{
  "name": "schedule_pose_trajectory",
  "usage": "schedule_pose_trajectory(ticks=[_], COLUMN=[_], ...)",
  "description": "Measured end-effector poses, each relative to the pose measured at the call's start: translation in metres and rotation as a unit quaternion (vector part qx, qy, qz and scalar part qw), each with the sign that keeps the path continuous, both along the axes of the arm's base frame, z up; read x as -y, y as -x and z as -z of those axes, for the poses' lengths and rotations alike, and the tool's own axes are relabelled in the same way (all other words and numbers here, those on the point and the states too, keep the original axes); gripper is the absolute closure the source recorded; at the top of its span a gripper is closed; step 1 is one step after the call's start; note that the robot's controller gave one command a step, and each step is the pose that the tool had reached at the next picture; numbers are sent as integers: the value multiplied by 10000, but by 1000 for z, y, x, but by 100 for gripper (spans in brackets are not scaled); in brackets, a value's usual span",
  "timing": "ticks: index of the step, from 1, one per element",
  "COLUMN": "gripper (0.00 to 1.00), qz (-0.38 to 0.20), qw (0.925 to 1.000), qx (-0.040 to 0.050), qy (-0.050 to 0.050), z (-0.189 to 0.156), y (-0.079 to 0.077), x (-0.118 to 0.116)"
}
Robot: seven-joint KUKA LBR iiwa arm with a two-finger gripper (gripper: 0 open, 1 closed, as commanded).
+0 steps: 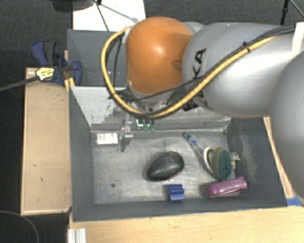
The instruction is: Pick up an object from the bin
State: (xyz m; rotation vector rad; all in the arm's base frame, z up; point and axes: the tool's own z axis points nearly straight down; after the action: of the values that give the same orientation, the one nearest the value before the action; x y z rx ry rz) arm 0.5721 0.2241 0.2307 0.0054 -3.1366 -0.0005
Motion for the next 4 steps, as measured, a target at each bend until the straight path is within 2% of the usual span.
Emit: schedule_pose_trajectory(ticks=[1,2,3,4], gripper=[0,0,0,100], qz=[76,-1238,-2899,-2886], qw=[10000,9923,9570,9574], qx=[-11,29,53,37], qy=[9,3,4,-15], z=[138,157,123,124], y=[33,66,56,57], x=[13,74,132,129])
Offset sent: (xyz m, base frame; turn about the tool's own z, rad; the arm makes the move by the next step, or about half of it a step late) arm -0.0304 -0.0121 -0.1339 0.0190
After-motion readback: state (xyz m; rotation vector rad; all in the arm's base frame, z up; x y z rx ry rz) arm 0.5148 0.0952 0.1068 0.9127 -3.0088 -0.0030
